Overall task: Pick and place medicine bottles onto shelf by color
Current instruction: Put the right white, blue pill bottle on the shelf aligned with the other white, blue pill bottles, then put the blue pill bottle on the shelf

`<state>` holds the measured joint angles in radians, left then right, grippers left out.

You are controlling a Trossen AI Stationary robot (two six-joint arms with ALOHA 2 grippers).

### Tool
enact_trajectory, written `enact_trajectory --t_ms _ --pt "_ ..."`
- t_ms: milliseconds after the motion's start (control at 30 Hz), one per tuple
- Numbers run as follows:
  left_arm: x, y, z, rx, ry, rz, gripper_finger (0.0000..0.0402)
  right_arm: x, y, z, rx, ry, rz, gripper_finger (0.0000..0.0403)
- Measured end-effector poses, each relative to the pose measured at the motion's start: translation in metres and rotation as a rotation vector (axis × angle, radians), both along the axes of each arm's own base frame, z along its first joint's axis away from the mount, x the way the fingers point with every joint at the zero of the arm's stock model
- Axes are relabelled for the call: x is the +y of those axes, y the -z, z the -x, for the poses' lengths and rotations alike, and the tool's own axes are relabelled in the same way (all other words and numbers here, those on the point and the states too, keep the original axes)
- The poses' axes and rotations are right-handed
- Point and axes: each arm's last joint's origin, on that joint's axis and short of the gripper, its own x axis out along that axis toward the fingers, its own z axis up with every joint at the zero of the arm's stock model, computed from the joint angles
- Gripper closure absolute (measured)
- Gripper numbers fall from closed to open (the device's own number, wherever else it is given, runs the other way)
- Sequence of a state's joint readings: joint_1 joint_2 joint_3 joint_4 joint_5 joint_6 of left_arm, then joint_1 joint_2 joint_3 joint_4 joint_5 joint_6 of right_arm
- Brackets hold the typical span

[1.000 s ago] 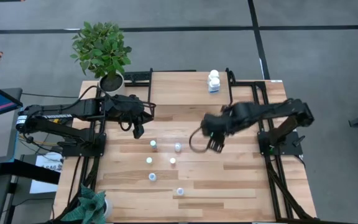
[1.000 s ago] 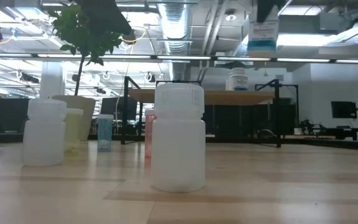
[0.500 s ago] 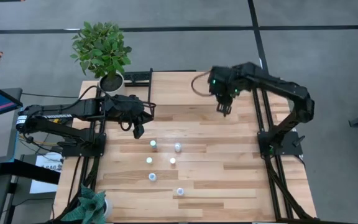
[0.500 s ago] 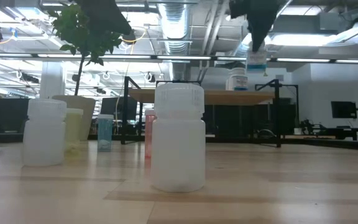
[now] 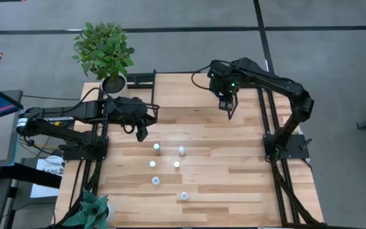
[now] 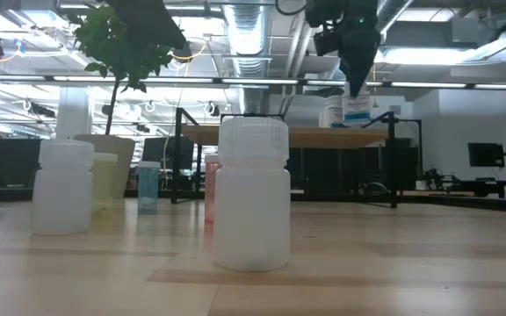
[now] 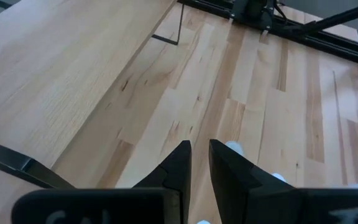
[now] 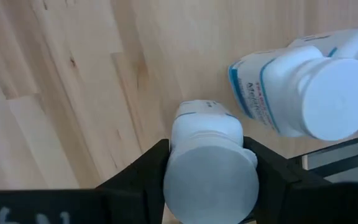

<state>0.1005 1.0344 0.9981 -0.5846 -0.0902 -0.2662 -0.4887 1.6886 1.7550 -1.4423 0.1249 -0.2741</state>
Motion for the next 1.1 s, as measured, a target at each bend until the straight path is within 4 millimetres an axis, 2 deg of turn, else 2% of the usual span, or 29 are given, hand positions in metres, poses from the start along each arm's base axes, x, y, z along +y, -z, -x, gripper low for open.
enact_trajectory --t_ms 400,700,800,933,1100 --pt "0.000 0.000 0.000 -0.001 -0.004 0.006 0.0359 -0.004 0.000 -0.003 -0.036 0.010 0.023 0.0170" --pt "0.000 0.000 0.000 -0.001 -0.004 0.006 0.0359 -0.005 -0.004 0.000 -0.046 0.034 0.025 0.0163" --pt "0.000 0.000 0.000 -0.001 -0.004 0.006 0.0359 -0.004 -0.018 0.001 -0.084 0.056 0.039 0.0163" --pt "0.000 0.000 0.000 -0.001 -0.004 0.006 0.0359 0.002 -0.046 0.003 -0.162 0.068 0.072 0.0163" --pt "0.000 0.000 0.000 -0.006 -0.020 0.028 0.0359 0.024 -0.086 0.013 -0.259 0.167 0.058 0.0163"
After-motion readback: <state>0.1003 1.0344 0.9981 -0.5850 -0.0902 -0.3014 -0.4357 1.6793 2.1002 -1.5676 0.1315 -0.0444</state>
